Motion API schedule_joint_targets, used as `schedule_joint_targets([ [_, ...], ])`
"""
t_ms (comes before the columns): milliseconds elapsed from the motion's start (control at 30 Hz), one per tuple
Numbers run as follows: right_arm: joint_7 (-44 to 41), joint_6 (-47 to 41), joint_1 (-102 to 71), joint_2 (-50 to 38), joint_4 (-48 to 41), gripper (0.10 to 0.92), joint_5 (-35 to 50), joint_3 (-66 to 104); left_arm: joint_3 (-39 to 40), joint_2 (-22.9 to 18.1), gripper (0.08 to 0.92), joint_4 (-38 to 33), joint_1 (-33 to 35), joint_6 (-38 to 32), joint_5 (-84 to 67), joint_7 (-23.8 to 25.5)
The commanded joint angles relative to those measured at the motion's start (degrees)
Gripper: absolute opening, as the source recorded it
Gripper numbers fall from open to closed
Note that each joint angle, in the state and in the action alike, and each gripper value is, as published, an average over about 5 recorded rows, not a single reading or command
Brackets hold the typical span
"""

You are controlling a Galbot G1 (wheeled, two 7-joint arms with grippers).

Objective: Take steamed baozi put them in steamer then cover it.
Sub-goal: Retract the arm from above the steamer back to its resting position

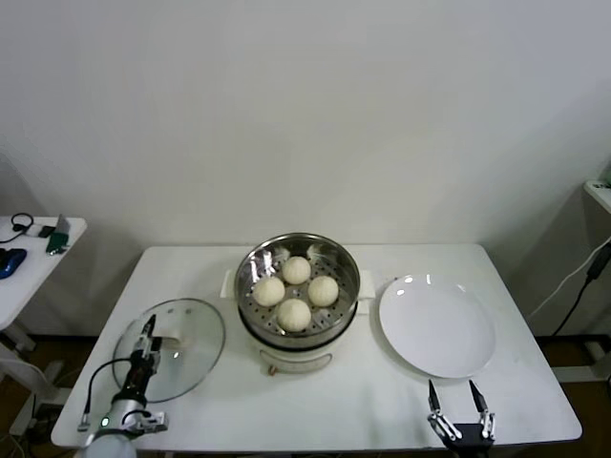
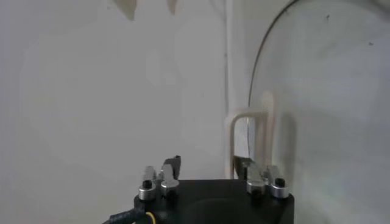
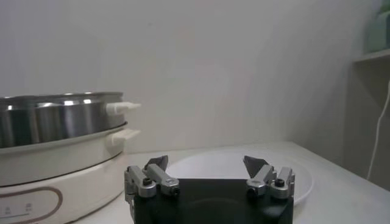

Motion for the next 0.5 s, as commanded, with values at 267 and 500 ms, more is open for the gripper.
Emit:
schedule_joint_targets([
  [267, 0.2, 0.2, -0.1, 0.7, 1.0, 0.823, -0.3, 0.0, -0.1, 0.0, 0.333, 2.7, -1.0, -2.3, 0.5, -0.4],
  [500, 0.4, 0.1, 0.2, 0.8, 1.8, 0.823, -0.9, 0.2, 0.0, 1.0, 0.153, -0.2, 0.0, -1.1, -2.6, -0.5],
])
